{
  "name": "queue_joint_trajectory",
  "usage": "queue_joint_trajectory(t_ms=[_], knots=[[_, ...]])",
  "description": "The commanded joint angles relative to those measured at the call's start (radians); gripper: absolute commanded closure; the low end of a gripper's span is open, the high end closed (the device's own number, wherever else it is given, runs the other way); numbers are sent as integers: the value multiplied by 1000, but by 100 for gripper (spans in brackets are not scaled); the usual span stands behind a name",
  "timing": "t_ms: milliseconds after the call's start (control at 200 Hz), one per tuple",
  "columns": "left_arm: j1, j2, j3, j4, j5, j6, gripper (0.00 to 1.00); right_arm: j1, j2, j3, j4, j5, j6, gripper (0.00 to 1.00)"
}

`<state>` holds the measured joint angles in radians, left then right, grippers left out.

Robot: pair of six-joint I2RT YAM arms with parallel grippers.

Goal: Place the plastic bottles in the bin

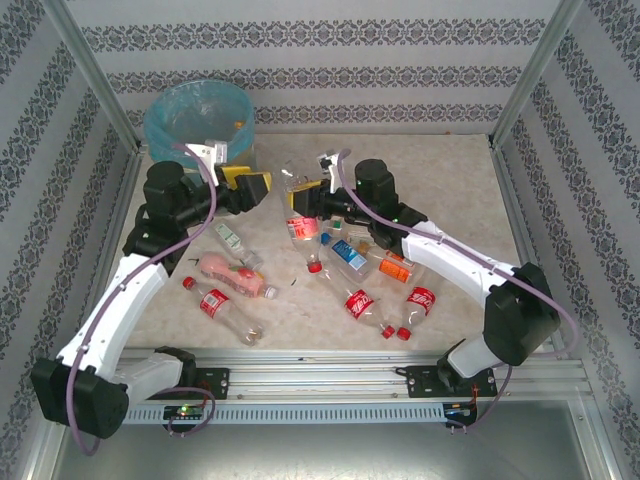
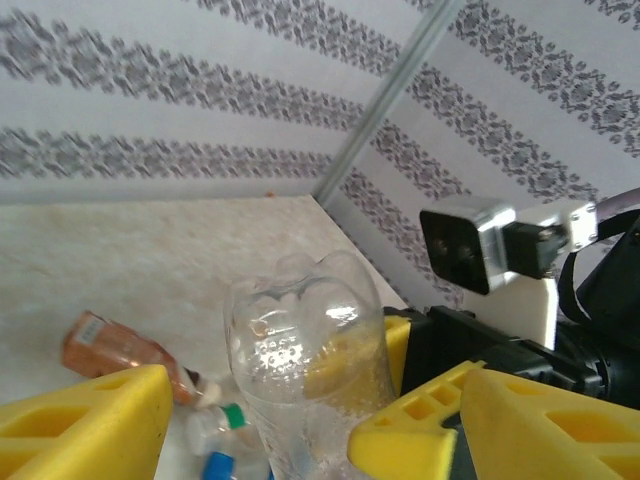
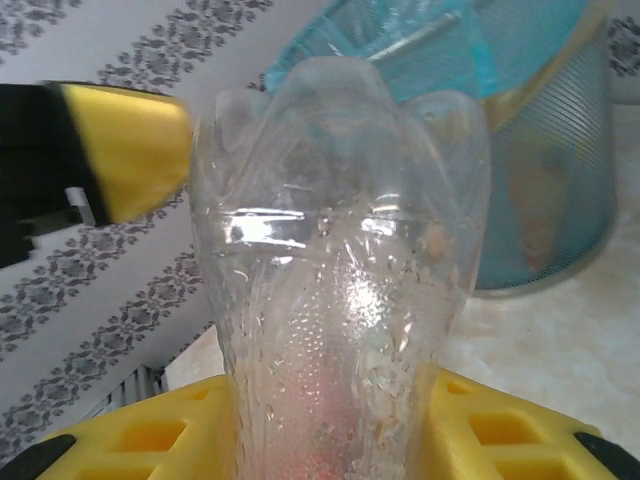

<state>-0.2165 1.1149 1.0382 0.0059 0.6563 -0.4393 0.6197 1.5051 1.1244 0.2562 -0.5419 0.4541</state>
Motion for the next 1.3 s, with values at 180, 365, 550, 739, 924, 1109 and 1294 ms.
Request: queue_joint_trajectory(t_ms=[180, 365, 550, 739, 924, 1109, 1294], knots=[[-10, 24, 3, 58, 182, -107, 23, 51, -15, -1, 120, -121, -57, 57], [-12, 29, -10, 51, 187, -113, 24, 93, 17, 40, 133, -164, -73, 56], [-12, 15, -29, 76, 185, -113, 31, 114, 39, 66, 133, -169, -82, 56], [-12, 8, -30, 41, 154, -92, 27, 123, 42, 70, 145, -168, -86, 56], [-11, 10, -32, 64, 150, -99, 47, 124, 53, 79, 136, -173, -91, 55], [-12, -14, -3, 39, 67, -67, 63, 123, 35, 67, 98, -71, -102, 35], [-8, -46, 86, 23, -149, 7, 63, 114, -46, 52, 24, 122, -151, 3]])
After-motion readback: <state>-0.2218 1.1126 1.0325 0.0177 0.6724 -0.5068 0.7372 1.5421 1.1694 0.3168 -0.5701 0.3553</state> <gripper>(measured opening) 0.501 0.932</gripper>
